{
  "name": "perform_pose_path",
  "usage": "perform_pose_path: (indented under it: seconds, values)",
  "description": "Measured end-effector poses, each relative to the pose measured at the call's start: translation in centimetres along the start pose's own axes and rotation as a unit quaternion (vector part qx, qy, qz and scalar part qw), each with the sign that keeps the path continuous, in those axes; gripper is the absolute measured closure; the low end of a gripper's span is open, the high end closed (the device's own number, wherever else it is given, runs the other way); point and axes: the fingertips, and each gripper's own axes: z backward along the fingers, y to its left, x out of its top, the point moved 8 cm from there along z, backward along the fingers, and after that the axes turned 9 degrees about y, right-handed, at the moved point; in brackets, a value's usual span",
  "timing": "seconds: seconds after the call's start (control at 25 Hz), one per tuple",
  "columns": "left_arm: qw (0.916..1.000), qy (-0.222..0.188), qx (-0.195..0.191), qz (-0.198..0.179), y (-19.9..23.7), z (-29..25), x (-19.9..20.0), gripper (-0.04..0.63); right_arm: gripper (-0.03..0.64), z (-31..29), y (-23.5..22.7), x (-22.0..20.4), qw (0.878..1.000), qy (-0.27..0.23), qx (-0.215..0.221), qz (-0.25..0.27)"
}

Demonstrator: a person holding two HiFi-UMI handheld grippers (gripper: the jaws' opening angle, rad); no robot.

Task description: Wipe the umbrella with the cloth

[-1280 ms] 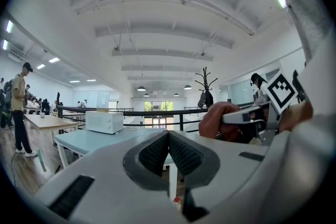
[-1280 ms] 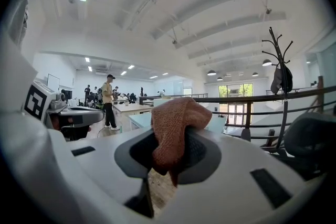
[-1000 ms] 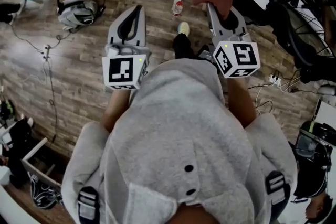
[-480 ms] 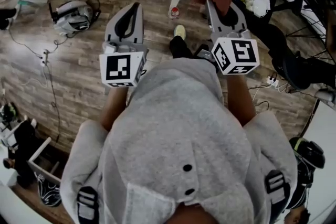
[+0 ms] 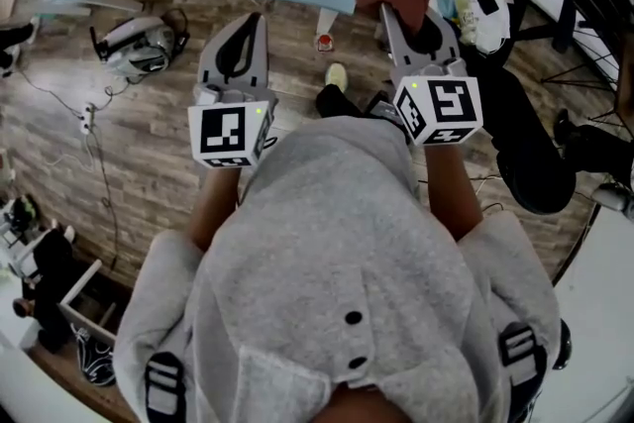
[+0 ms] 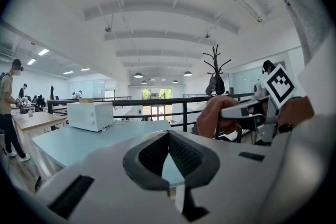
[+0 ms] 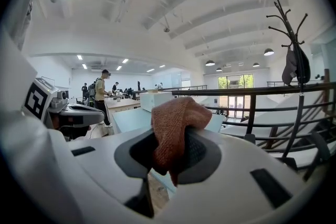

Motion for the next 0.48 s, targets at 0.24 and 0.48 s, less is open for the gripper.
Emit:
perform_pose_path:
  seconds: [0.24,0.48]
  values:
    - [0.9999,0.010,0.008,-0.004,-0.6,-3.8,1.6,0.580,0.535,-2.5,-3.2,0.9,1.000,0.001,0.015,-0.013]
    - [0.9996,0.022,0.015,-0.006,-0.5,-7.1,3.2,0.580,0.535,-5.1,-6.0,2.4,1.000,0.000,0.024,-0.017]
